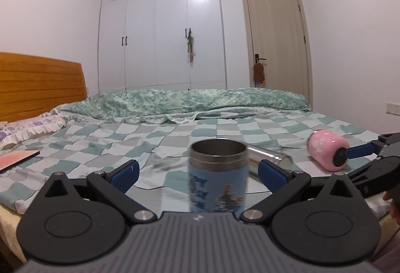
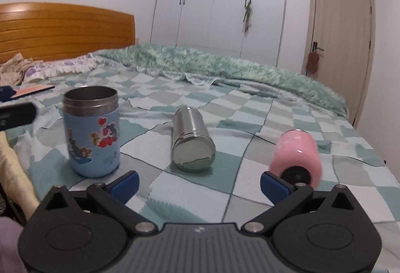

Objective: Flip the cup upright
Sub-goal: 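Move the right gripper to the lying silver bottle and close around it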

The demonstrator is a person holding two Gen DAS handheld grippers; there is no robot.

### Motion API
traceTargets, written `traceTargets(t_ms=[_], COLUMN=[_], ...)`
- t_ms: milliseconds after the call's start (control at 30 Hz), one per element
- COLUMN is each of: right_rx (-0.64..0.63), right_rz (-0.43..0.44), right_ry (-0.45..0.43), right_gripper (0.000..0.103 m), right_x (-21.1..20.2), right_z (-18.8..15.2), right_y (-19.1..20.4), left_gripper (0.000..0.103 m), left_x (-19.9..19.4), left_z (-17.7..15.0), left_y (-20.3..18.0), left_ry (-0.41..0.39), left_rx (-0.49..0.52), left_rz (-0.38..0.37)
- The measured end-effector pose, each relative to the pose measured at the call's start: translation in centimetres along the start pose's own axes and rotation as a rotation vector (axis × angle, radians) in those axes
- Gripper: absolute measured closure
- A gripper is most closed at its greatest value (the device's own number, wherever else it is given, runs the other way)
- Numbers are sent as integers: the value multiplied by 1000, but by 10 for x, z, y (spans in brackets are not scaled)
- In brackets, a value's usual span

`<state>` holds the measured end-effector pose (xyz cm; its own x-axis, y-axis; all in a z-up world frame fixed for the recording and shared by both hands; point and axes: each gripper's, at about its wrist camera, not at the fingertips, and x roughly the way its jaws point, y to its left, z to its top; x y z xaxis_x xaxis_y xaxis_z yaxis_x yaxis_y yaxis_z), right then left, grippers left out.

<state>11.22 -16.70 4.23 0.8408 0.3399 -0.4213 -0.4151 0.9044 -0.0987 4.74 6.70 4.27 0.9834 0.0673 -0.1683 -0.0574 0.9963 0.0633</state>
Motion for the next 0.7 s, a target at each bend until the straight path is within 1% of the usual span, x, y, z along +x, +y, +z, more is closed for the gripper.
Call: traceTargets(t_ms=[267, 467, 633, 667, 700], right_rx=[-39, -71, -100, -99, -95], right_rz=[40, 60, 69, 75, 82], right_ry=[84, 133, 192, 208, 221], right_gripper=[0, 0, 0, 1, 3], right_x=[50, 86, 126, 135, 142], right_z=[23, 40, 52, 53, 54], right_y=[4, 8, 12, 13, 14], left_gripper=[0, 0, 0, 0, 0], left_x=[20, 35, 52, 54, 56], left_z=[4, 4, 0, -2, -3], left_y=[38, 65, 83, 86, 87], left_ry=[33, 45, 71, 76, 79], left_rx=[-34, -23, -41, -43, -44], left_rz=[10, 6, 11, 13, 13])
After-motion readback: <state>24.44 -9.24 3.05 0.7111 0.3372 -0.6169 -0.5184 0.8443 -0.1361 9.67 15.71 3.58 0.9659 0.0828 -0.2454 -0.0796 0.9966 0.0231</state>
